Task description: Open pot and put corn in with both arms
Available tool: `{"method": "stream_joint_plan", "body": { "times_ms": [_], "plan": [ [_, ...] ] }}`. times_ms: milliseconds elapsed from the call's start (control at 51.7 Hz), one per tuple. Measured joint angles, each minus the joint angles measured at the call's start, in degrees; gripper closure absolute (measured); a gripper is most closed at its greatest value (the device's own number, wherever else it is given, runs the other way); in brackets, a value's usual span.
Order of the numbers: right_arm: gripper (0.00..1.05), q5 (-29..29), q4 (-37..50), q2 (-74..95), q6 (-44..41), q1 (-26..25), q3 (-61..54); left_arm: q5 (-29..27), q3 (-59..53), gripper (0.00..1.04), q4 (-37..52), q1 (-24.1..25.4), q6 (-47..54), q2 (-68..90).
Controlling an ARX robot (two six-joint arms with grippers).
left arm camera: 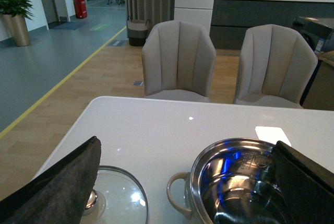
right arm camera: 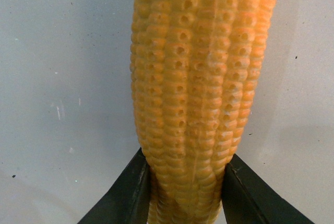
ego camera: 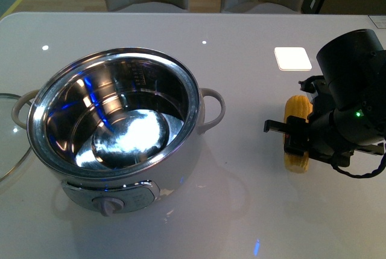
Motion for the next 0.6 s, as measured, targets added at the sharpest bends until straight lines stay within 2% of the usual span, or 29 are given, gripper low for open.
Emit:
{"method": "stream_joint_plan", "body": {
  "times_ms": [97,290,600],
  "plan": [
    [0.84,-1.0,0.7,-1.1,0.8,-0.1,-1.5,0.0,0.0,0.07,0.0,0.0,0.0,0.0],
    [0.90,-1.6,4.3,-9.1,1.3,-0.3,-7.3,0.0,0.0,0.07,0.0,0.0,0.0,0.0],
    [0.91,-8.0,7.7,-26.7,2.6,5.2,-10.7,0.0,0.0,0.07,0.0,0.0,0.0,0.0]
  ]
}}
